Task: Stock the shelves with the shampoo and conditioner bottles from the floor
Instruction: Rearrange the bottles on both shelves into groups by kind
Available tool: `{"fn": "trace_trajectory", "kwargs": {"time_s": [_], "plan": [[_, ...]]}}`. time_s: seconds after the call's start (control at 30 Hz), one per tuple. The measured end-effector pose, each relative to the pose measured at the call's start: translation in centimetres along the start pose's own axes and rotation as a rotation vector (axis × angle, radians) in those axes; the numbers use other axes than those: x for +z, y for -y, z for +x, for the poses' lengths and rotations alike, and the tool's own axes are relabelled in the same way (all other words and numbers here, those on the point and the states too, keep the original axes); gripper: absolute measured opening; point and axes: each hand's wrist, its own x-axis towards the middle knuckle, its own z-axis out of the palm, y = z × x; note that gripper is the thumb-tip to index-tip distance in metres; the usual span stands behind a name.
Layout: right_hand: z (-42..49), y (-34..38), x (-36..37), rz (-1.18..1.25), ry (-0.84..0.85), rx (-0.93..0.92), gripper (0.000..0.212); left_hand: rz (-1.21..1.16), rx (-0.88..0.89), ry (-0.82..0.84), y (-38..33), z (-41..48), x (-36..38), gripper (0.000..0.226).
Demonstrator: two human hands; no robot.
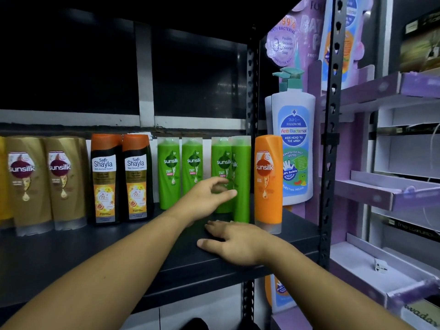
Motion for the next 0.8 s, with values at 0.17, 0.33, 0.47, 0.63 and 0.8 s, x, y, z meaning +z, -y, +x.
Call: {"fn": "trace_trajectory", "kwargs": {"time_s": [0.17,0.33,0.47,0.63,0.8], "plan": [[0.4,-0.6,0.4,0.009,-0.025,-0.008,0.079,0.009,-0.086,0.114,-0.7,2.2,1.7,0.131],[0.7,-1.0,0.6,0.055,-0.067,-0.008,0.084,0.005,-0.064,0.070,-0.3,3.4,2.7,0.120],[0.3,-1.3,0.7,0.153,-0.130,-0.006,0.082,0.042,-0.043,0.038,-0.4,2.9,2.2,0.108],[-1.0,-1.7,0.3,0.366,-0.282,-0.088,0.043,0.146,-0.019,0.036,-0.1,1.1,-0.9,0.106],[-0.7,-1.6,0.0,0.421,-0.284,-0.057,0.030,0.264,-0.069,-0.086,1.5,-1.1,-5.2,0.109]]}}
